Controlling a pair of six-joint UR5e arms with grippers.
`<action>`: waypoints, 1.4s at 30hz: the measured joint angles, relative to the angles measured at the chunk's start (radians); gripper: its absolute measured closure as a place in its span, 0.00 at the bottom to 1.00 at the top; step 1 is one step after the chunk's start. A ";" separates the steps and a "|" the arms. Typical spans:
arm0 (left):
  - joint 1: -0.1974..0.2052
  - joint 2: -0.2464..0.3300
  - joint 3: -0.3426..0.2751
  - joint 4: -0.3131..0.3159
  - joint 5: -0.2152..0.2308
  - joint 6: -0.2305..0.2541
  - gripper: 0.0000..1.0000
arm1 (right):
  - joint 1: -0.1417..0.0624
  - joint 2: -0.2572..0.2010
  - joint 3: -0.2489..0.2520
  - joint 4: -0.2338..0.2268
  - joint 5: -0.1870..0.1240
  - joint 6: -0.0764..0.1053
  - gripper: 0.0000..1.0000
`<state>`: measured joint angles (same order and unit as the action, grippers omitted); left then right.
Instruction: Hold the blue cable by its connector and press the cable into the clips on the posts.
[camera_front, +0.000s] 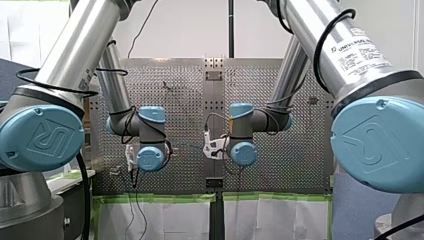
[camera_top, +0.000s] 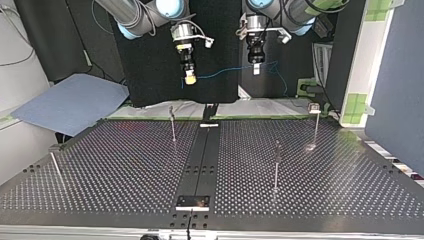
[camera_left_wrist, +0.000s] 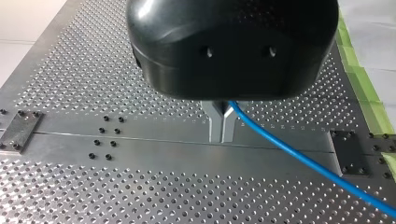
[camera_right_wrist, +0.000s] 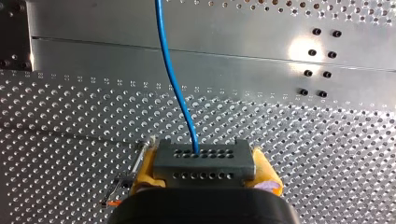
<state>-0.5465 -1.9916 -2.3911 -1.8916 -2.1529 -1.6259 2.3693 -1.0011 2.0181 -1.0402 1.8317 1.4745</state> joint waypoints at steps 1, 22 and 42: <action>0.000 0.000 0.000 0.000 0.000 0.000 1.00 | 0.000 0.000 0.000 0.000 0.000 0.000 1.00; 0.000 0.000 0.000 0.000 0.001 -0.002 1.00 | 0.000 0.000 0.000 -0.002 0.002 0.000 1.00; 0.007 -0.012 -0.001 -0.012 -0.011 0.011 1.00 | 0.030 0.030 -0.030 0.028 0.031 0.030 1.00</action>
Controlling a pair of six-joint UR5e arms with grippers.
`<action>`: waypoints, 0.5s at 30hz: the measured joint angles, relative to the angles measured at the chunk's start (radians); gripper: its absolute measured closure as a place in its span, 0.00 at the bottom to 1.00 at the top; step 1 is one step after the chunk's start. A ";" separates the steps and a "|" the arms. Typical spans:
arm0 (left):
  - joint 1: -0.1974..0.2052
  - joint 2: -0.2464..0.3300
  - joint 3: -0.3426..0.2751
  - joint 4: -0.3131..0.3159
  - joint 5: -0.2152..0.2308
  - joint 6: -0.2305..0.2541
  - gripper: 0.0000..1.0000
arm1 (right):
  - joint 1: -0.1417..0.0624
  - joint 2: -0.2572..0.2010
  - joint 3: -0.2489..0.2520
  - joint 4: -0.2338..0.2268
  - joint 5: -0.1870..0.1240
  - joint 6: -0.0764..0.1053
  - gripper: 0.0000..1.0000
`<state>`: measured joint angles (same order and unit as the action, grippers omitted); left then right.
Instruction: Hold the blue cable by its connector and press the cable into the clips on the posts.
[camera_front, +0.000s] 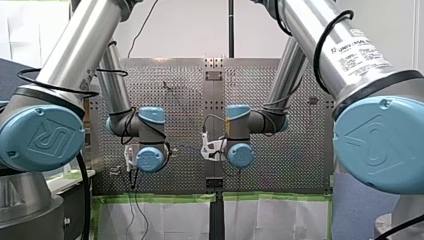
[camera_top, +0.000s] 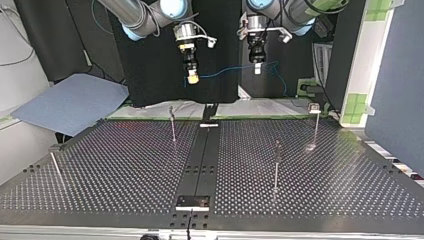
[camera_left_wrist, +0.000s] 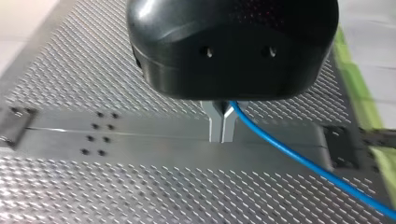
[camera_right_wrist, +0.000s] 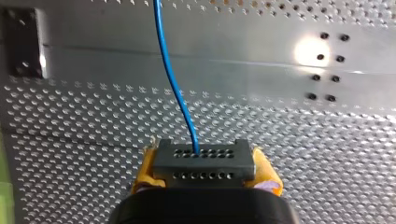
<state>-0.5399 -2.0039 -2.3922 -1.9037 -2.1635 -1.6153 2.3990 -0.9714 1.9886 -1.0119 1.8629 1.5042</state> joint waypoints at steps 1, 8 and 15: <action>0.002 -0.008 0.000 -0.008 -0.008 0.008 1.00 | 0.007 0.007 -0.008 0.008 0.008 0.007 1.00; 0.004 -0.066 0.000 -0.027 -0.047 0.046 1.00 | 0.025 0.029 -0.032 0.076 0.076 0.026 1.00; 0.004 -0.075 0.000 -0.028 -0.051 0.049 1.00 | 0.025 0.030 -0.033 0.147 0.147 0.027 1.00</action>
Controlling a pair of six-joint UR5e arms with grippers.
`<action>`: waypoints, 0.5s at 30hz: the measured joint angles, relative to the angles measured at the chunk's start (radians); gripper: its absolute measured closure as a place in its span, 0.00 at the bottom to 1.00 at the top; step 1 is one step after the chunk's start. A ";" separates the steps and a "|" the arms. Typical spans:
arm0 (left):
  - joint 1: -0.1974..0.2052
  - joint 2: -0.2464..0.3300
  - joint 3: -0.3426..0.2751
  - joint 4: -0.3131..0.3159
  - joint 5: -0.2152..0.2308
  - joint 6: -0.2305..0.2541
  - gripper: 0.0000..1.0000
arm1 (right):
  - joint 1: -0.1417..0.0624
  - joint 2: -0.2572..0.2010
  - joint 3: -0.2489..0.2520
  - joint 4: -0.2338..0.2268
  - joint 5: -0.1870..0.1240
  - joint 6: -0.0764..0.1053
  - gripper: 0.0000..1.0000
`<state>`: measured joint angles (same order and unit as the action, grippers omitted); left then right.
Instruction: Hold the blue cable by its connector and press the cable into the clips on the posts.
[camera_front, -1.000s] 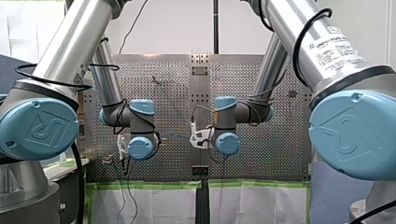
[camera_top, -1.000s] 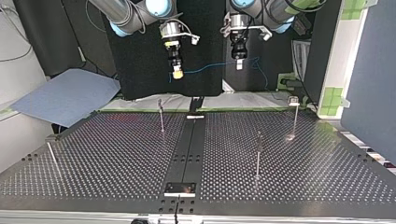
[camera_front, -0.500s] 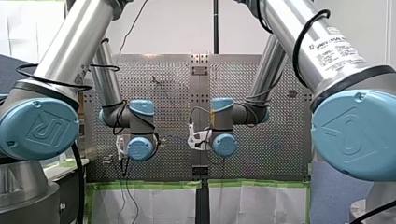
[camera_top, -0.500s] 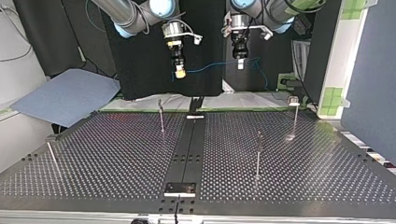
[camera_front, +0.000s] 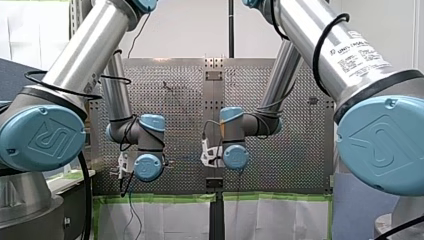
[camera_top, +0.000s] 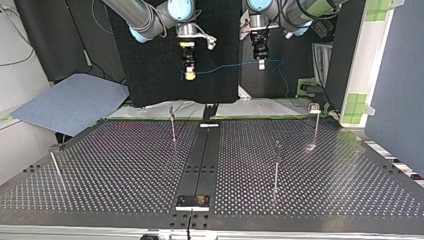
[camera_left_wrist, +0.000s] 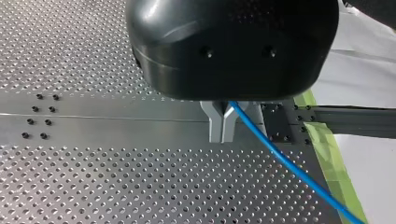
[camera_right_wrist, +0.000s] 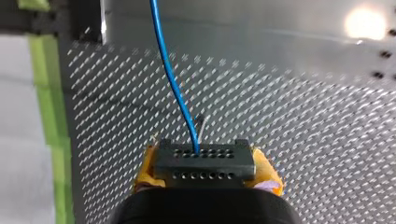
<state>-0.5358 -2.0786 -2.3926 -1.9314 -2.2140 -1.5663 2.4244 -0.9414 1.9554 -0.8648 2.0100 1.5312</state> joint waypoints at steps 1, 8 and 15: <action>0.000 0.000 0.000 0.000 0.000 0.000 1.00 | 0.000 0.000 0.000 0.008 0.008 0.000 1.00; 0.000 0.000 0.000 0.000 0.000 0.000 1.00 | -0.001 0.000 -0.004 0.067 0.050 0.000 1.00; -0.010 0.024 0.001 -0.023 -0.028 -0.023 1.00 | 0.004 -0.049 -0.056 0.127 0.039 0.040 1.00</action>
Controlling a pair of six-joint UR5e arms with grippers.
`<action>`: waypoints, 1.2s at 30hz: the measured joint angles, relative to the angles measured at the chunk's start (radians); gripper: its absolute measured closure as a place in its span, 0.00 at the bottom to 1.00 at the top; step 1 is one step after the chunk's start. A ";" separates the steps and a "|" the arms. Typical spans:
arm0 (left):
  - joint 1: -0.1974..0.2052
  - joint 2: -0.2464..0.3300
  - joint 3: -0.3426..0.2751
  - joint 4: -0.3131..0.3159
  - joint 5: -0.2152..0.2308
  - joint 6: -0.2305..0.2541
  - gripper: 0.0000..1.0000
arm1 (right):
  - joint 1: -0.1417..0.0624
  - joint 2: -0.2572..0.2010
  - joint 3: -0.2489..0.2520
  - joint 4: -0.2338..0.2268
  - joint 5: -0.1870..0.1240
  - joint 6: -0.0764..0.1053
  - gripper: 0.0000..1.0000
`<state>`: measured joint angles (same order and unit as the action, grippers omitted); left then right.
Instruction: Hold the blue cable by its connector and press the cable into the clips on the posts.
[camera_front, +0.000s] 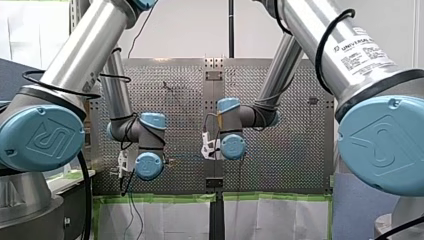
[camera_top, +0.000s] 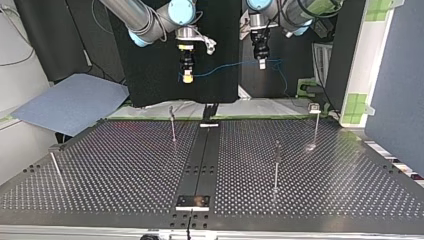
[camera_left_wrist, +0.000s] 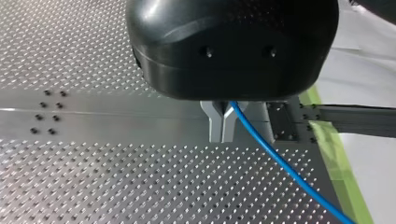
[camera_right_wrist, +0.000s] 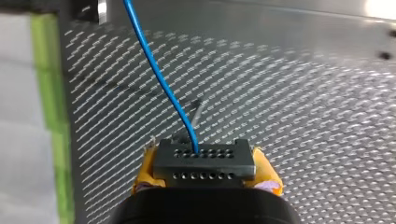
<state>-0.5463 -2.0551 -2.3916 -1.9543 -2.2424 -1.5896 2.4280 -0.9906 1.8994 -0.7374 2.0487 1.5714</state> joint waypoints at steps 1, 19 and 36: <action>0.001 0.010 0.000 -0.010 -0.002 -0.008 1.00 | -0.001 -0.008 -0.006 0.008 -0.006 0.001 1.00; 0.071 0.183 0.057 -0.182 0.049 -0.011 1.00 | -0.003 -0.052 -0.126 0.151 -0.127 -0.003 1.00; 0.234 0.348 0.087 -0.347 0.208 0.037 1.00 | -0.007 -0.052 -0.254 0.226 -0.177 0.009 1.00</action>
<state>-0.3122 -1.7073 -2.3049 -2.3011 -2.0343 -1.5522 2.4215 -1.0425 1.6454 -0.5109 1.8712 1.5808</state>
